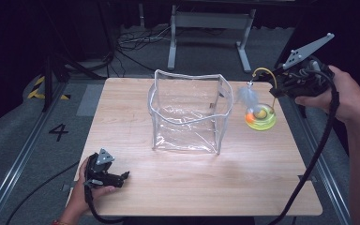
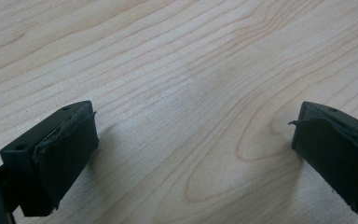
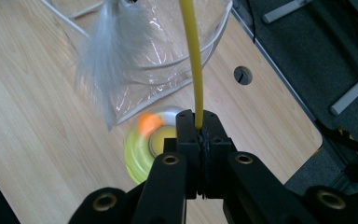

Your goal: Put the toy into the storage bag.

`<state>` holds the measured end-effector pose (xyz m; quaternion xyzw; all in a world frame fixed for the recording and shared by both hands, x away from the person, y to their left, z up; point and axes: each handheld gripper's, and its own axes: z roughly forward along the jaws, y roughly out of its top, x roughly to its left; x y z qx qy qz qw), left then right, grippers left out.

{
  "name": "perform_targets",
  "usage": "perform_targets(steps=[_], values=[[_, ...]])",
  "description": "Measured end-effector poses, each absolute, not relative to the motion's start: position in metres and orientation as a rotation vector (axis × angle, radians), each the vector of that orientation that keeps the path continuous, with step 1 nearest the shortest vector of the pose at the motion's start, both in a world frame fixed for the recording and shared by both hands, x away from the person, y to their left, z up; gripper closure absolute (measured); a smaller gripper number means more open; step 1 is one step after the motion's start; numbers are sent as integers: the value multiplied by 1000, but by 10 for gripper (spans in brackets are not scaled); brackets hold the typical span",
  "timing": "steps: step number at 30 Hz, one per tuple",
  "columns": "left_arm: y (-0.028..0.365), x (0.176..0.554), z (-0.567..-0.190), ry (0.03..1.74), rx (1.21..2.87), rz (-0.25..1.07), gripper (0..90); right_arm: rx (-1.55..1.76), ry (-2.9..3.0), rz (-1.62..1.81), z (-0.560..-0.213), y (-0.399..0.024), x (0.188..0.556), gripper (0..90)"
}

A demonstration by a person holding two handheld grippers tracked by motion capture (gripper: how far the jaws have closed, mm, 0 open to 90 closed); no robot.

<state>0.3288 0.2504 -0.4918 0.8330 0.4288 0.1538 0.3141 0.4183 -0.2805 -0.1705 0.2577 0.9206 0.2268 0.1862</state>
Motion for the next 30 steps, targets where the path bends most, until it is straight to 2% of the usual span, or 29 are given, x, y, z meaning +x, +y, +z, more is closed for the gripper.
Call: perform_targets(steps=[12,30], values=[[250,329,-492,1131,2193,405,5,701,2549,663,-133,-261,427,889],[250,329,-492,1132,2195,403,5,630,2553,673,-112,-219,437,888]])
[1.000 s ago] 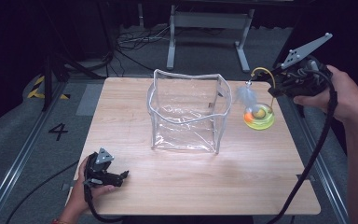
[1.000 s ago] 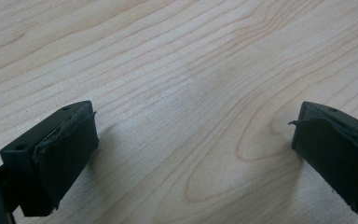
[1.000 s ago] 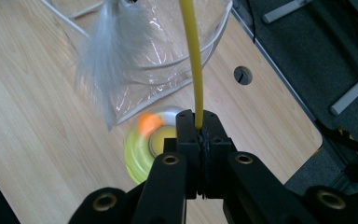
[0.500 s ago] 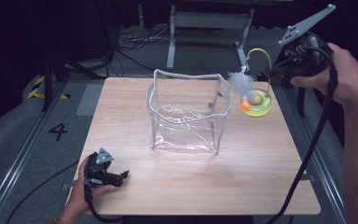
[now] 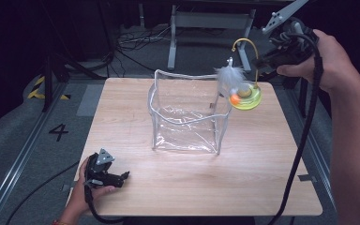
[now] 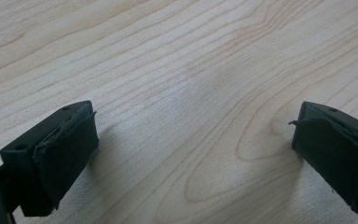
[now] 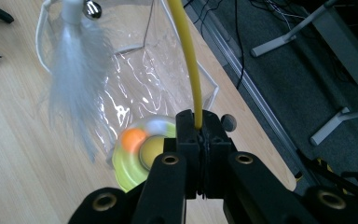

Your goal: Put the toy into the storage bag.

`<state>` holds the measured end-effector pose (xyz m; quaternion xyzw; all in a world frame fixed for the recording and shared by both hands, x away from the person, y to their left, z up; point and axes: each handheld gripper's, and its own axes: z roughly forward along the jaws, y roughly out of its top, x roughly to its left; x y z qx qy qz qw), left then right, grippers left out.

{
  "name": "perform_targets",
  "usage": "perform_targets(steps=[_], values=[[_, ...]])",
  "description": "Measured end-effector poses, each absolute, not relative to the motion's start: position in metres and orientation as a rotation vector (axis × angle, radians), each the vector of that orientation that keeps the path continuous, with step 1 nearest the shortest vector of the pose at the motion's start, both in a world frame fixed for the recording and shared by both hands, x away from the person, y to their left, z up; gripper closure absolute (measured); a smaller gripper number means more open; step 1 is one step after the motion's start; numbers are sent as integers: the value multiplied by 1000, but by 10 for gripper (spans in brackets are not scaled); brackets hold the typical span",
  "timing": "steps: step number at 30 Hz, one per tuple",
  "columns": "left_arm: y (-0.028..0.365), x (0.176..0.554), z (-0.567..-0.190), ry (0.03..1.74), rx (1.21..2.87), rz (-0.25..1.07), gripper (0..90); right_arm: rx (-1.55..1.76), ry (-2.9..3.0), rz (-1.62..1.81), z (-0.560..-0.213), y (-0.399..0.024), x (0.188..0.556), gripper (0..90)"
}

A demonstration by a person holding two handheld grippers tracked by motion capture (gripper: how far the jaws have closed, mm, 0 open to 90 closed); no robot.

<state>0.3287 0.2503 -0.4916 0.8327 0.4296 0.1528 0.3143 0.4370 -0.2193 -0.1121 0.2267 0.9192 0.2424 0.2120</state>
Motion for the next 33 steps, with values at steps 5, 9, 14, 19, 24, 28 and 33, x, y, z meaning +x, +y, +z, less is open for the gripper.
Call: perform_targets(steps=[5,9,14,19,24,28,33], values=[[250,329,-492,1132,2195,403,5,605,2563,690,-111,-210,440,887],[250,329,-492,1132,2194,403,5,592,2567,705,-110,-202,444,888],[250,329,-492,1132,2195,403,5,587,2587,706,-117,-191,452,888],[250,329,-492,1129,2196,400,5,575,2606,712,-123,-178,459,887],[250,329,-492,1128,2197,401,5,568,2628,713,-132,-163,468,887],[250,329,-492,1128,2196,401,5,562,2646,701,-141,-156,474,888],[251,329,-492,1126,2198,399,5,548,2679,676,-160,-145,481,887]])
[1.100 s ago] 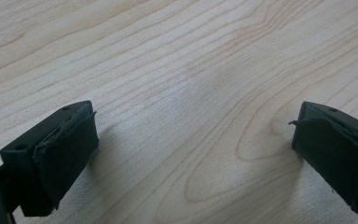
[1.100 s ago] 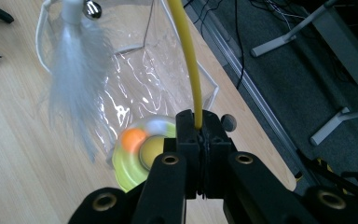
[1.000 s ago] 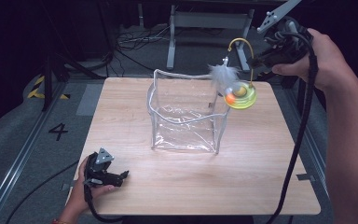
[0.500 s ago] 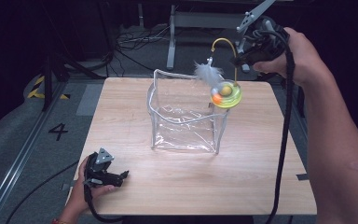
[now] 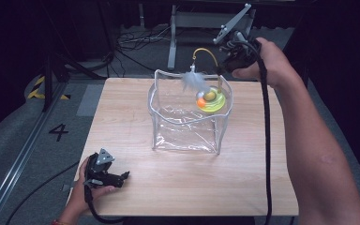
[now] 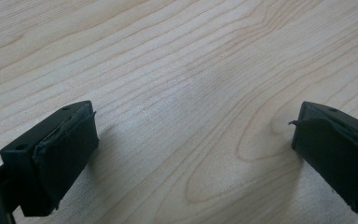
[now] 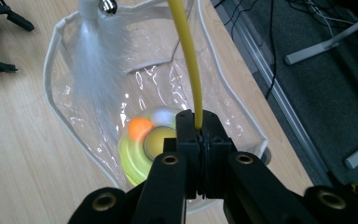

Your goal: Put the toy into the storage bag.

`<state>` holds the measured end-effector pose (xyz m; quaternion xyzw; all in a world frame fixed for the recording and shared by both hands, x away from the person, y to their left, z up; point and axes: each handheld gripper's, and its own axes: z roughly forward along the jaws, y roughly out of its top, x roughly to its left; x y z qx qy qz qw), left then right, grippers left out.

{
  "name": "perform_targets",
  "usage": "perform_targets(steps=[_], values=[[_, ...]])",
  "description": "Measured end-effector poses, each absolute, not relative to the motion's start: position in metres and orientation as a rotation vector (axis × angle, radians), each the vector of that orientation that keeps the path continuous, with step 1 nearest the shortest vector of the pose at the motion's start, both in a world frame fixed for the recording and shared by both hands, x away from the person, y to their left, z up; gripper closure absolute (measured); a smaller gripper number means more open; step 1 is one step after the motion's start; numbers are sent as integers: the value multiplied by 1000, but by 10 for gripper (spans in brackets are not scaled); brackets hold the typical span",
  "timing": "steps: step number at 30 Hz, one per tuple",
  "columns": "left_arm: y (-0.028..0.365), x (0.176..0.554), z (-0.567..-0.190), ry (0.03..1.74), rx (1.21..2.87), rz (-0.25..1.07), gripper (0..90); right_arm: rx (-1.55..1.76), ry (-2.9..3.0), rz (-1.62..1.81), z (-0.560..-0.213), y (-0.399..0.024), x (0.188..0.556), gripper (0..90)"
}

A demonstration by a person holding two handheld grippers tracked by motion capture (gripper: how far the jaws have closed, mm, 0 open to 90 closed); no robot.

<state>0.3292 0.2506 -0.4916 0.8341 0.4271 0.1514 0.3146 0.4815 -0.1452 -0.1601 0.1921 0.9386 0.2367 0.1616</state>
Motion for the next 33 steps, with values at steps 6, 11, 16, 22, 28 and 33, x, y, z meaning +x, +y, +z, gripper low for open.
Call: perform_targets(steps=[6,11,16,22,28,33], values=[[250,329,-492,1126,2196,400,6,551,2710,649,-179,-139,487,887],[250,329,-492,1127,2196,396,5,542,2744,633,-198,-134,490,887],[251,329,-492,1124,2196,400,5,535,2782,606,-216,-130,491,887],[250,330,-492,1123,2195,399,5,528,2842,561,-240,-128,495,887],[251,330,-492,1119,2196,398,5,533,2886,521,-255,-129,495,888],[251,330,-492,1120,2194,397,5,534,2902,495,-262,-131,495,887]])
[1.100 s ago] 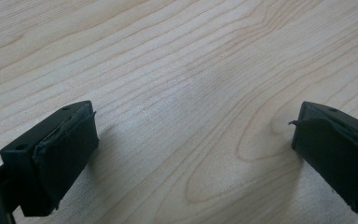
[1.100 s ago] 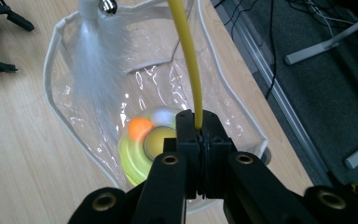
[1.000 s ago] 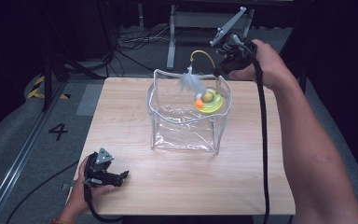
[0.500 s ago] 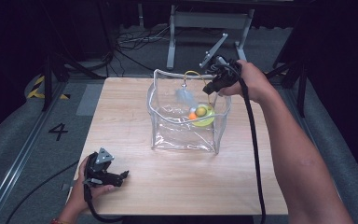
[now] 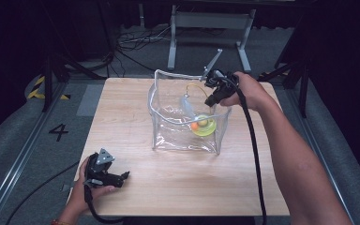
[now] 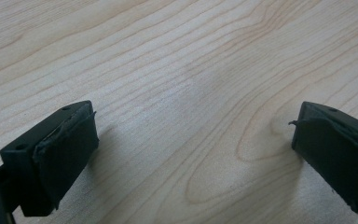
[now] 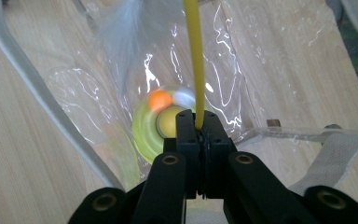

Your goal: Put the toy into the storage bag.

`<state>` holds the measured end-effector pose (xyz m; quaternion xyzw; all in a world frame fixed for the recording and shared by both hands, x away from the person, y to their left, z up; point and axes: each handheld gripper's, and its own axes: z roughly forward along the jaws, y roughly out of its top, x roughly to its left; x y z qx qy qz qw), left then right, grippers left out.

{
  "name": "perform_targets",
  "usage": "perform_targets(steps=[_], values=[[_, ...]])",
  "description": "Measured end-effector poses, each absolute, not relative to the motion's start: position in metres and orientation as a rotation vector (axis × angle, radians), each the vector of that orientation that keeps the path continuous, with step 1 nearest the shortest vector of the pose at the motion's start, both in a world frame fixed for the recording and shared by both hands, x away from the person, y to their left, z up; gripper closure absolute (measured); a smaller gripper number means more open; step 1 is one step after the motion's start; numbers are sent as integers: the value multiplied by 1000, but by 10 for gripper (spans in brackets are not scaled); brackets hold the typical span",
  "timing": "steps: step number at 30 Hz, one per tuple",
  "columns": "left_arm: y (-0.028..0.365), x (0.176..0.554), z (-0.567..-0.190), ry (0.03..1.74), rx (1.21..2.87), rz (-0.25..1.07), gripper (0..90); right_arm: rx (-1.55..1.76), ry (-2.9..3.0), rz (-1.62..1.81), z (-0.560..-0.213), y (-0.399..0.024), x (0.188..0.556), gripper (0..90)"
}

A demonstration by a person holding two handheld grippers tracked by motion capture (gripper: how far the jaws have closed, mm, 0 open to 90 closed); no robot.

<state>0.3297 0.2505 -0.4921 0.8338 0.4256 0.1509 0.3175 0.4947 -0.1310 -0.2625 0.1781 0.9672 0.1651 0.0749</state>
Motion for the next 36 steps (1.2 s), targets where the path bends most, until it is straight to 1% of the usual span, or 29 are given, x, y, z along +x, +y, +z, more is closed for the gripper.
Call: perform_targets(steps=[9,11,12,14,19,23,27,31,34,35,36], values=[[251,330,-492,1117,2201,402,5,523,2945,434,-277,-138,493,883],[251,330,-492,1117,2199,402,5,519,2951,445,-278,-139,492,882],[251,330,-492,1118,2199,402,5,525,2954,467,-276,-142,491,898],[251,330,-492,1118,2199,402,5,551,2943,511,-274,-146,491,899],[250,330,-492,1119,2198,401,5,570,2932,496,-275,-151,491,893],[251,330,-492,1118,2200,402,6,577,2905,549,-271,-154,488,833],[251,330,-492,1118,2200,402,5,551,2875,609,-265,-157,481,812],[251,330,-492,1118,2200,402,5,544,2833,645,-261,-163,475,743],[251,330,-492,1119,2199,402,5,554,2817,654,-259,-166,473,741],[251,330,-492,1118,2199,402,5,551,2800,663,-258,-169,471,691],[251,330,-492,1118,2199,402,6,551,2800,663,-258,-169,471,691]])
